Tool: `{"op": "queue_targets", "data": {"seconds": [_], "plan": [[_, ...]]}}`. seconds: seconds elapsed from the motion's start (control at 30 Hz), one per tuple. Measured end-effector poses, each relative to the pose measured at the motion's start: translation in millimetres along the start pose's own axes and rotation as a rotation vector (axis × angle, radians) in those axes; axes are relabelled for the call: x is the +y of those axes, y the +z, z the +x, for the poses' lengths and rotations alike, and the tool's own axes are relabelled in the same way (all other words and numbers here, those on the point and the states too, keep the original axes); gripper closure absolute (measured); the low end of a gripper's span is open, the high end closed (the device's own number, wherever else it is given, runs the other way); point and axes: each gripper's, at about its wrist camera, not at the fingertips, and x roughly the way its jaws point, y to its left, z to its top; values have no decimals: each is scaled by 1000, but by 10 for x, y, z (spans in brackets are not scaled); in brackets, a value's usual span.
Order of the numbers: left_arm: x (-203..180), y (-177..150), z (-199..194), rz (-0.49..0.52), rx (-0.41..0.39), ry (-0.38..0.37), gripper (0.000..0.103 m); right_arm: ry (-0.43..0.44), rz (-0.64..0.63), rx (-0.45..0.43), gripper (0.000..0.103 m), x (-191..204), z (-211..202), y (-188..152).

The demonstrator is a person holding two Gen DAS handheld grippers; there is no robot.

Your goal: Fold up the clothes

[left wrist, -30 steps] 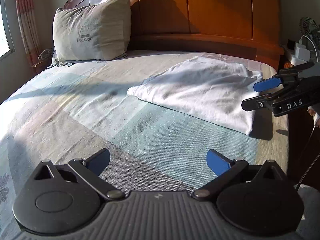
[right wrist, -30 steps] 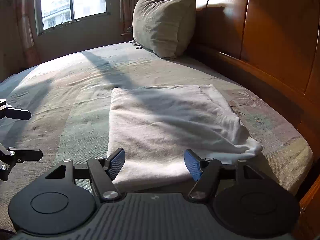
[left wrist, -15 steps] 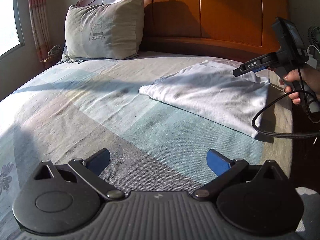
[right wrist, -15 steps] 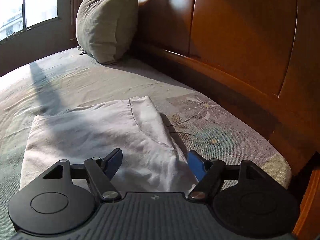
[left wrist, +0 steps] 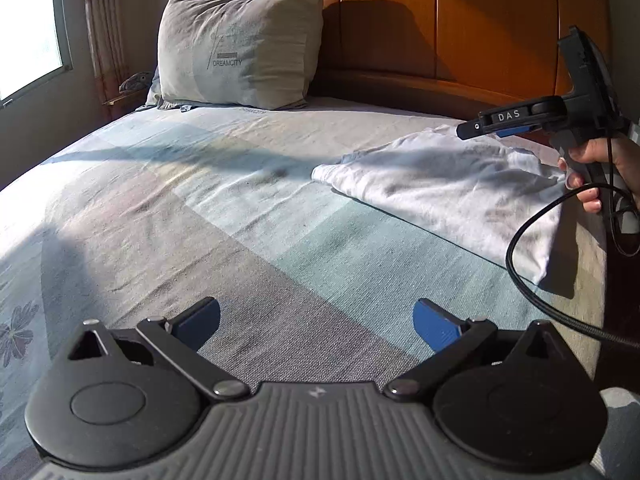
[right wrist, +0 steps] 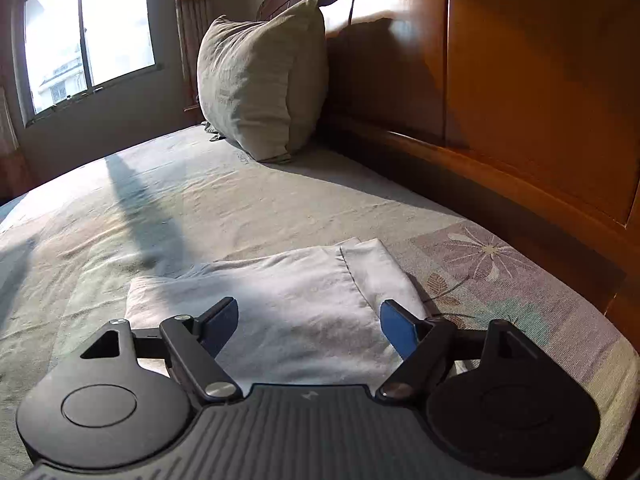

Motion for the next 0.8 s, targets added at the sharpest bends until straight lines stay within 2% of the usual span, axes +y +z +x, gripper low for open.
{"op": "queue_targets", "data": {"seconds": [0.07, 0.1, 0.13, 0.23, 0.3, 0.4, 0.53, 0.6, 0.7, 0.8], "plan": [[33, 6, -28, -16, 1, 11, 1, -52, -30, 66, 19, 7, 234, 3], [50, 6, -52, -17, -1, 22, 1, -74, -12, 114, 19, -32, 338, -9], [67, 6, -77, -17, -3, 33, 1, -76, 17, 123, 19, -64, 348, -15], [126, -6, -137, -30, -8, 52, 1, -33, 46, 54, 19, 15, 5, 10], [179, -19, -169, -60, -6, 51, 1, 6, 40, 49, 17, 134, -207, -38], [210, -32, -239, -93, -6, 64, 1, 43, -15, 97, 15, 362, -416, -235], [217, -30, -393, -111, -18, 59, 1, 12, -137, 197, 15, 630, -461, -580], [229, -24, -484, -128, -29, 51, 1, -24, -112, 205, 15, 635, -552, -598], [246, -16, -608, -158, -48, 38, 1, 21, 6, 183, 13, 581, -836, -530], [229, 1, -715, -176, -53, 41, 1, 10, 12, 197, 12, 675, -1057, -521]]}}
